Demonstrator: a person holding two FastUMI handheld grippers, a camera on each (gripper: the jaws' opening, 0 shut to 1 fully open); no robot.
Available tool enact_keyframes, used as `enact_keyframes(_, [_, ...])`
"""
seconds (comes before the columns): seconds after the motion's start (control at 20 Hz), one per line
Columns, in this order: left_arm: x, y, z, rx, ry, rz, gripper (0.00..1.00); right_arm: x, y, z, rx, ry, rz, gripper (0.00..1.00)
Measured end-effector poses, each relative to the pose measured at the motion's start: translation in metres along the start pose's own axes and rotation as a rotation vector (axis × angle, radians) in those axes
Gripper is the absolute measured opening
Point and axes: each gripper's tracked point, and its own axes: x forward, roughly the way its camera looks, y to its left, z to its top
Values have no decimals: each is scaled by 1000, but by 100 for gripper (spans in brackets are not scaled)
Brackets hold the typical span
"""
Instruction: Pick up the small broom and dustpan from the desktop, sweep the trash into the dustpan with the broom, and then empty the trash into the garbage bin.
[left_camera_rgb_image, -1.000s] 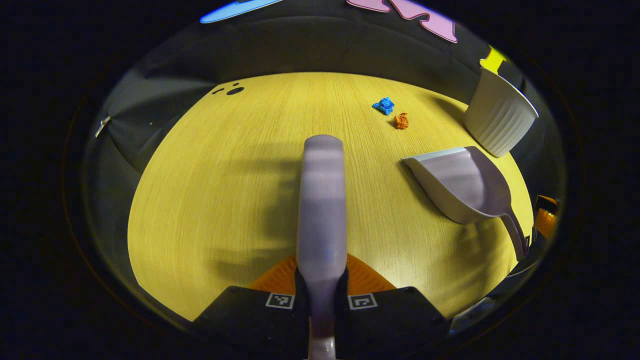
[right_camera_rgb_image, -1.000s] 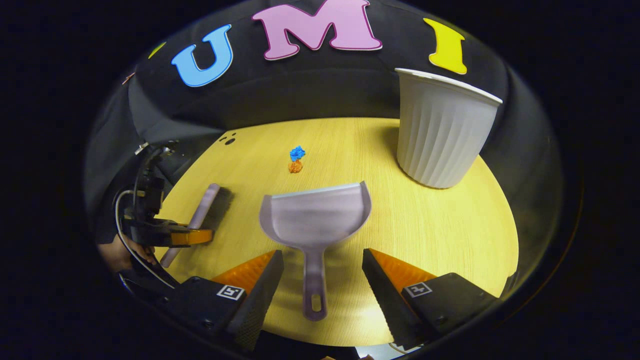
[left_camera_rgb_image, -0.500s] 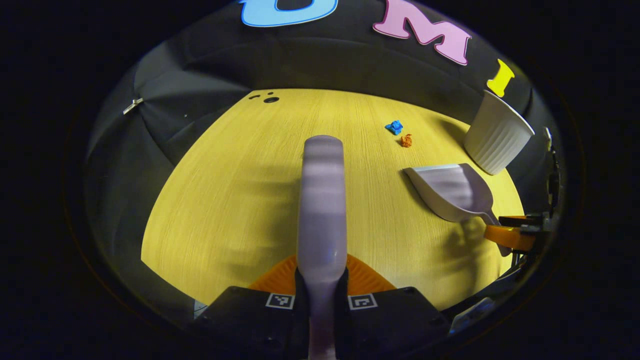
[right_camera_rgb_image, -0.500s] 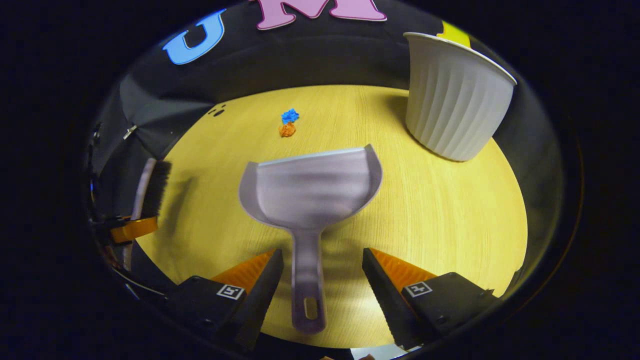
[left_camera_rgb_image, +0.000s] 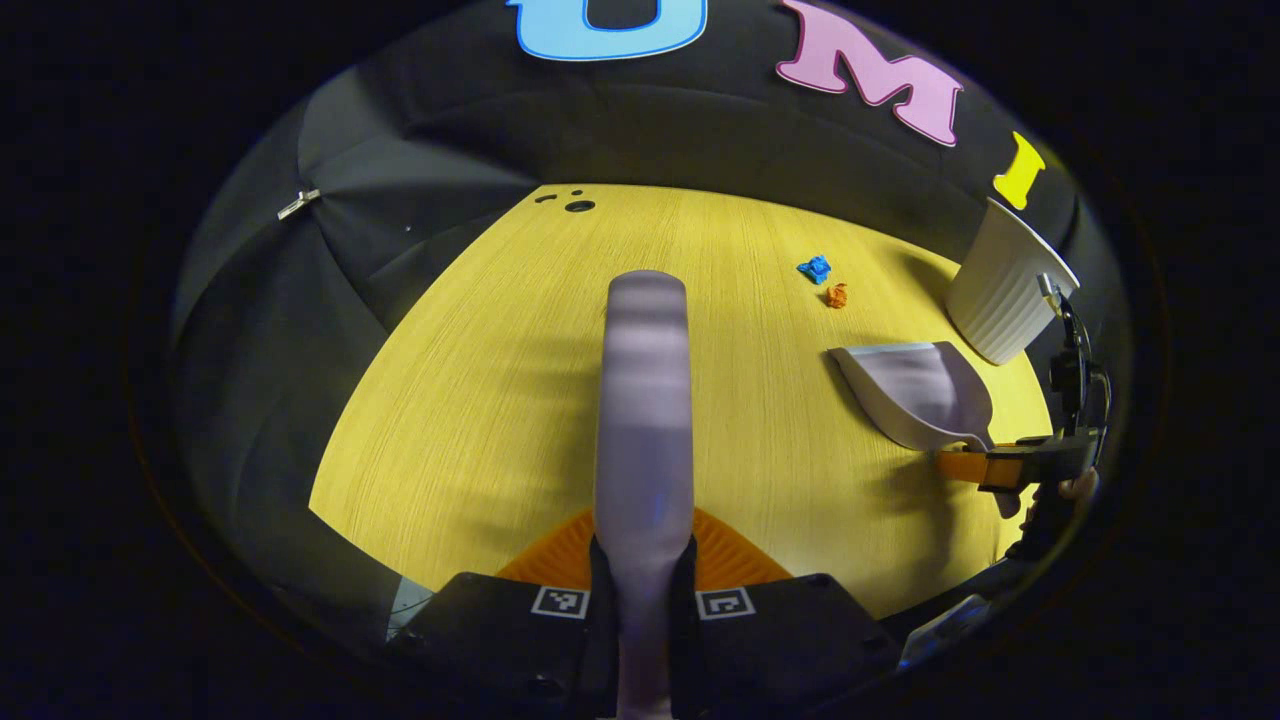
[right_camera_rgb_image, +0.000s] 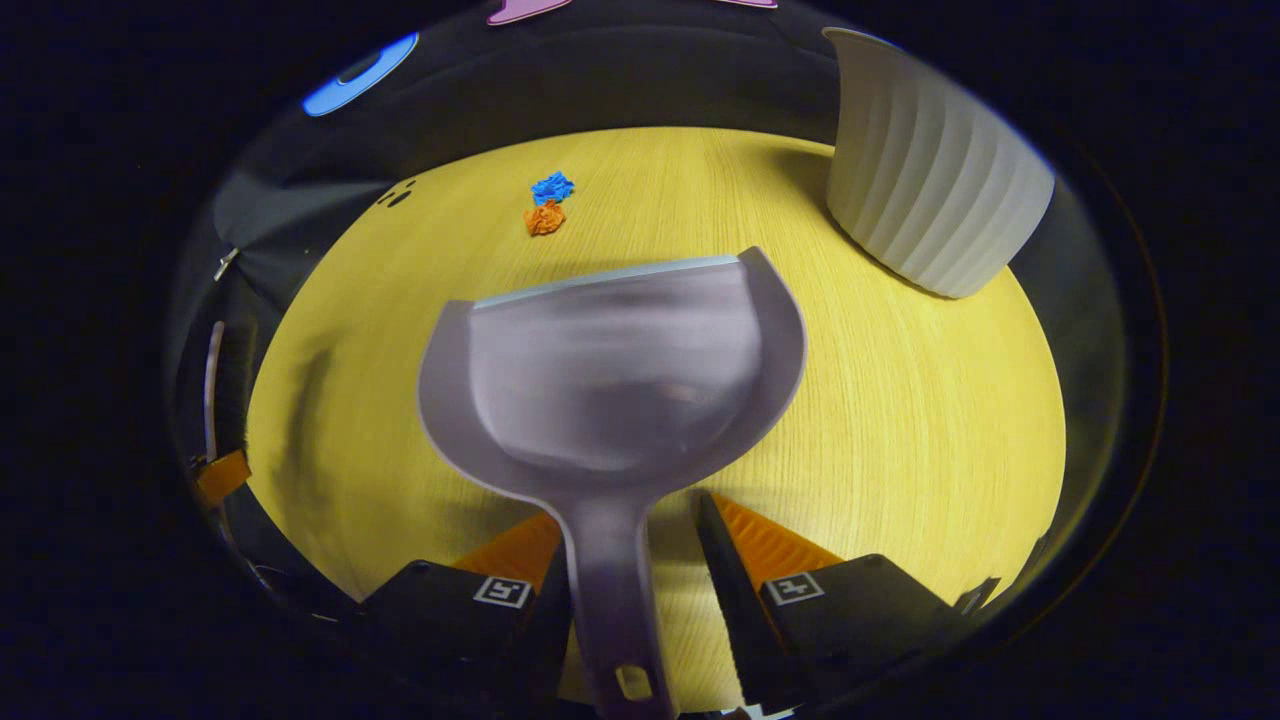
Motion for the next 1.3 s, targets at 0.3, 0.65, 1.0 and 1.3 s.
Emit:
enact_keyframes(0.3, [20,-21,22,19,16,-35,24,2,-1,1,-85,6,-8,43])
enact_keyframes(0.65, [65,-51,73,170,43,-90,24,-1,-14,2,-156,1,30,36])
enact_keyframes(1.0, [124,-78,132,309,74,-119,24,-12,-40,17,-222,-22,25,36])
enact_keyframes(1.3, [185,-101,163,479,134,-125,24,-28,-63,28,-309,-35,30,36])
